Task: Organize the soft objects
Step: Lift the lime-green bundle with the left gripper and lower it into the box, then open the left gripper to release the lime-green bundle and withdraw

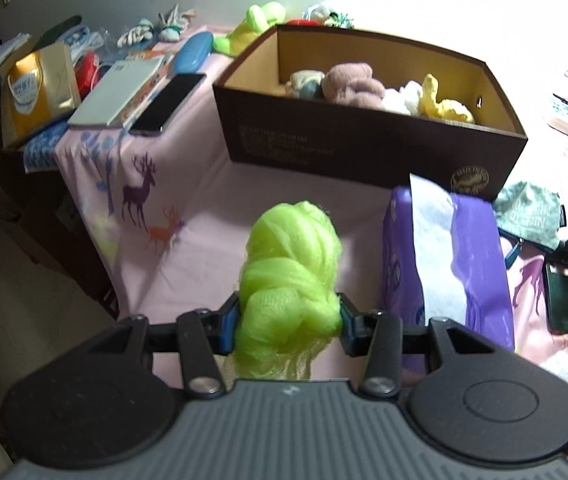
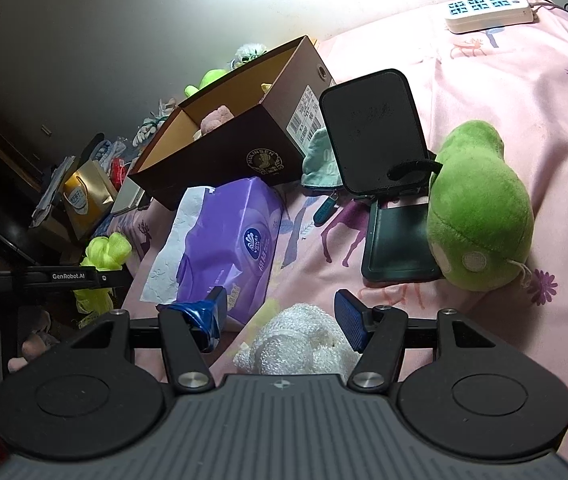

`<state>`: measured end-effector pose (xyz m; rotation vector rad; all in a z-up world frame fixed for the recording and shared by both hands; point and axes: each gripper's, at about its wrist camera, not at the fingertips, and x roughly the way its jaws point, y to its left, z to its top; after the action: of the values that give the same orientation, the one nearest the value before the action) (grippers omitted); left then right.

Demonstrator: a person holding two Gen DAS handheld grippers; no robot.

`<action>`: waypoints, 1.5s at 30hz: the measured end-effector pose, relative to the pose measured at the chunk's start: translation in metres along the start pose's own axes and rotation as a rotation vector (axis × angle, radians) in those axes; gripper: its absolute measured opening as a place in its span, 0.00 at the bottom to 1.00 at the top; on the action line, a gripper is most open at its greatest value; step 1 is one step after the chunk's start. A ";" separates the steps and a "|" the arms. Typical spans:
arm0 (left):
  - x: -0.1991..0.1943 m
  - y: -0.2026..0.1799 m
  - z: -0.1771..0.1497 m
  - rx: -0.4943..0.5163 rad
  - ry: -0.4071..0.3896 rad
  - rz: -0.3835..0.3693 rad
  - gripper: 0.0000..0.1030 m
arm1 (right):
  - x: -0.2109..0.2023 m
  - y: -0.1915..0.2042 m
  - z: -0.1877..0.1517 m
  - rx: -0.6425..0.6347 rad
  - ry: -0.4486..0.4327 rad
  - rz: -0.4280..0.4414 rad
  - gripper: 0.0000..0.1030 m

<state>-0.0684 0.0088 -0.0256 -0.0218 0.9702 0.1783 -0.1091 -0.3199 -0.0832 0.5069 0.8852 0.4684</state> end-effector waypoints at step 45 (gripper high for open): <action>0.133 0.016 0.173 0.187 -0.090 -0.100 0.69 | 0.014 0.044 0.000 0.221 -0.216 -0.287 0.44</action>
<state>0.1441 0.0599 -0.0361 0.1089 0.8908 -0.0037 -0.1088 -0.2769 -0.0658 0.6086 0.7892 0.0518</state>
